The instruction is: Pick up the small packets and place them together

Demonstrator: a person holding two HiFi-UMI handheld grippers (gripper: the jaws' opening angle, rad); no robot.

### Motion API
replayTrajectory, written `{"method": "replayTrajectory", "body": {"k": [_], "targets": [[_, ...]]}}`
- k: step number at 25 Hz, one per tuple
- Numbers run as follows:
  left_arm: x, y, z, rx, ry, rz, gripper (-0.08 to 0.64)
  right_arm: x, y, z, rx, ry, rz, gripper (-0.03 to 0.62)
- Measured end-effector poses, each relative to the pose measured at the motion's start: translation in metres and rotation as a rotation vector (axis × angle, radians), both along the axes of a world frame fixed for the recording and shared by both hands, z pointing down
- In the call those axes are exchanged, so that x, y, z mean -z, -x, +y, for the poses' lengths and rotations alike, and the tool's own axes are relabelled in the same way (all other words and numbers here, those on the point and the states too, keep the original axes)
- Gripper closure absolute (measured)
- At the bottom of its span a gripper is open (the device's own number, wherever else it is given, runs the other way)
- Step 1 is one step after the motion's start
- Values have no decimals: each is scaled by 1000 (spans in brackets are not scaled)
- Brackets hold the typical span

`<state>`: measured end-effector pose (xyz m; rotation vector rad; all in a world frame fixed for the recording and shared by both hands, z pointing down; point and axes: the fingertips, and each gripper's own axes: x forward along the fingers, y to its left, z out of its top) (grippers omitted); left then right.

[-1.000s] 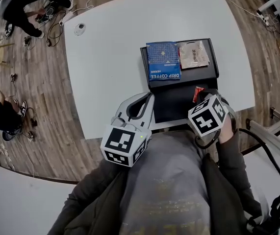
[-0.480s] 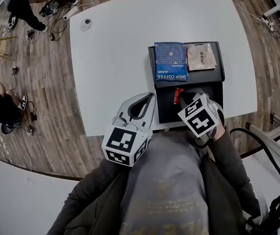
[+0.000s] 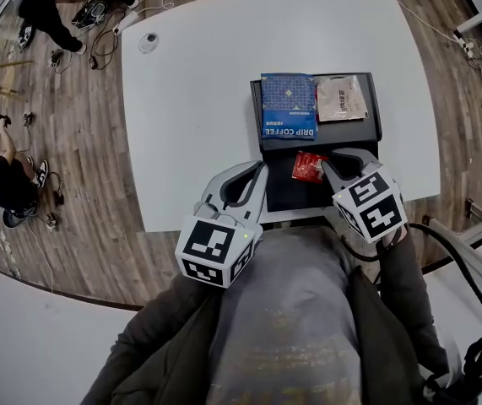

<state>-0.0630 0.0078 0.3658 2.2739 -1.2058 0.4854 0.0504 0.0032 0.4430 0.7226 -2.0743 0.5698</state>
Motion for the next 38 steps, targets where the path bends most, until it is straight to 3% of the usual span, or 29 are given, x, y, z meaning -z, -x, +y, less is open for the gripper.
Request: {"method": "replayTrajectory", "body": {"k": [7,12,21,25,32,38], "targets": [[3,-7,5,14,-8,-17,557,-6,0,6,37,22,-28,516],[3,-6,7,36,0,-20,557,-14,9,8,106,24,-15,439],[-5,1,10,78,23,-14,557,-38,8,12,106,25,68,436],[-3,-1,9,74,17,-11,557,-36,8,11,123,7,84,446],[0,-1,8,69,1,-12,557,-36,5,9,86,-1,59,524],[7,0,12,62,-22,-9,557,-20,5,10,45,-23,28,549]]}}
